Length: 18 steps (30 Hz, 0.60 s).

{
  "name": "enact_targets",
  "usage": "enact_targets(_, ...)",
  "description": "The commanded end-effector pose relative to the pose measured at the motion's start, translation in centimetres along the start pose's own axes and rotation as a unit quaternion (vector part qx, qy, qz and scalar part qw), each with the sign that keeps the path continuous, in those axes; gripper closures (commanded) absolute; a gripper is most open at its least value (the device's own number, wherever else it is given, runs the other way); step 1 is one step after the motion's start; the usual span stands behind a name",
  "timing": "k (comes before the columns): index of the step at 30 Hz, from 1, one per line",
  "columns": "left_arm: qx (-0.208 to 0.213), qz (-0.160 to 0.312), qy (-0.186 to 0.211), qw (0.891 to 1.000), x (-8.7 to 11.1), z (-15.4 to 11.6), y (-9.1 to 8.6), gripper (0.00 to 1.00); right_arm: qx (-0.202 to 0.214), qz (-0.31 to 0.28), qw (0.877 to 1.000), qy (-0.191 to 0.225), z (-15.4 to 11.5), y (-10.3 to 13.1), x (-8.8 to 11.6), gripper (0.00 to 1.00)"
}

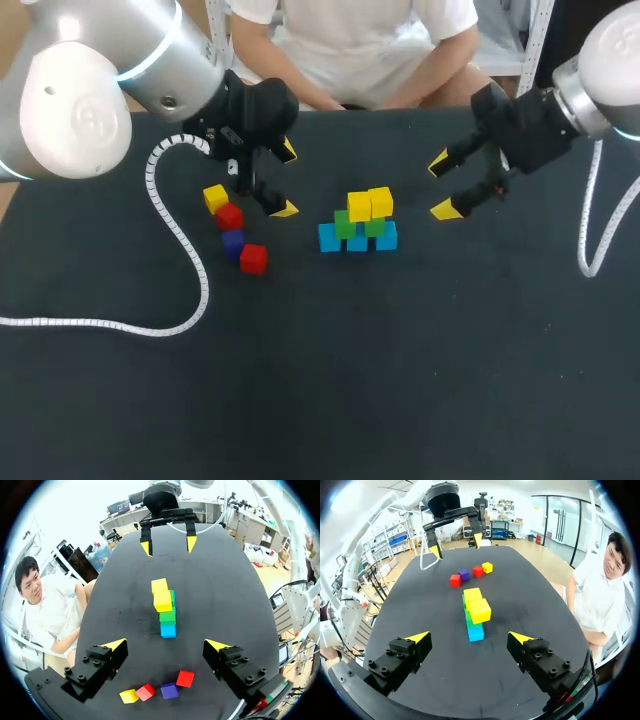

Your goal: Place the blue cubes, place green cubes on the blue cubes, place the yellow cubes on the green cubes, then place the red cubes on the yellow cubes, and place purple cube on the red cubes.

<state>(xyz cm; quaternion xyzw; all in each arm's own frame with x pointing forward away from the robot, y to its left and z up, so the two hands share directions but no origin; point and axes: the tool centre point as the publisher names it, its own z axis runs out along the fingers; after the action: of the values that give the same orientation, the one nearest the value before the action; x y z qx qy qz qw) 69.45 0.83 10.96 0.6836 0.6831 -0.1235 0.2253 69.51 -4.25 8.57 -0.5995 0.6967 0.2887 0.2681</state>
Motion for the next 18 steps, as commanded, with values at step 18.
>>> enact_targets(18, 0.002, 0.0, 0.002, 1.0, -0.1, 0.0, 0.2, 0.0, 0.01, -0.03, 0.999, -0.001, -2.0, 1.7, -1.3, 0.0)
